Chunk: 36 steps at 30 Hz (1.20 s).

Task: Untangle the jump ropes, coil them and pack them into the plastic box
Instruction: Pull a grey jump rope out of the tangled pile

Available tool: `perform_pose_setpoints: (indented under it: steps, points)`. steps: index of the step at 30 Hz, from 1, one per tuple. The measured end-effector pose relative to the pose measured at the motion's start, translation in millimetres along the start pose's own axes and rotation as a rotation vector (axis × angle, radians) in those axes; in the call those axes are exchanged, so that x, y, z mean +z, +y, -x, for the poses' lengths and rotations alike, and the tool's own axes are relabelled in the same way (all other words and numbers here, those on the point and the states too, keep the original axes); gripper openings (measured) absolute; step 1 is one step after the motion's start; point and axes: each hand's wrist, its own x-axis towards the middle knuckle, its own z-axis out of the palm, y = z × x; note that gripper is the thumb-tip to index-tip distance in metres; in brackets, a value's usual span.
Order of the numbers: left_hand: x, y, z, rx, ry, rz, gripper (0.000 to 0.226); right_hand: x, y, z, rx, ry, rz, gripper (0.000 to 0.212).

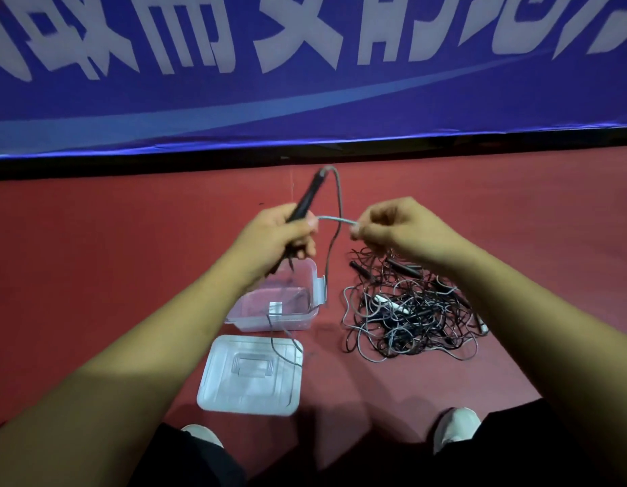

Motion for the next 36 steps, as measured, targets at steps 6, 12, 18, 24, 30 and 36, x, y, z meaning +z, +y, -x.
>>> perform_pose_setpoints:
  steps: [6,12,18,24,30,36]
  points:
    - [-37,15,-9,0.025,0.314,0.486,0.02,-11,42,3,0.287,-0.213,0.425,0.021]
    - [-47,-6,-12,-0.037,0.429,-0.494,0.016,1,8,7,0.08,-0.193,0.172,0.034]
    - [2,-8,-4,0.005,-0.138,-0.261,0.014,16,-14,5,-0.069,-0.184,0.064,0.024]
    - [-17,10,-2,-0.132,-0.197,0.193,0.014,-15,19,1,0.079,-0.233,0.282,0.027]
    - [-30,25,-6,-0.018,0.087,0.513,0.016,-20,62,-3,0.18,-0.231,0.565,0.023]
    - [-58,-3,-15,0.001,0.381,-0.858,0.003,-17,30,-2,0.013,-0.003,0.126,0.023]
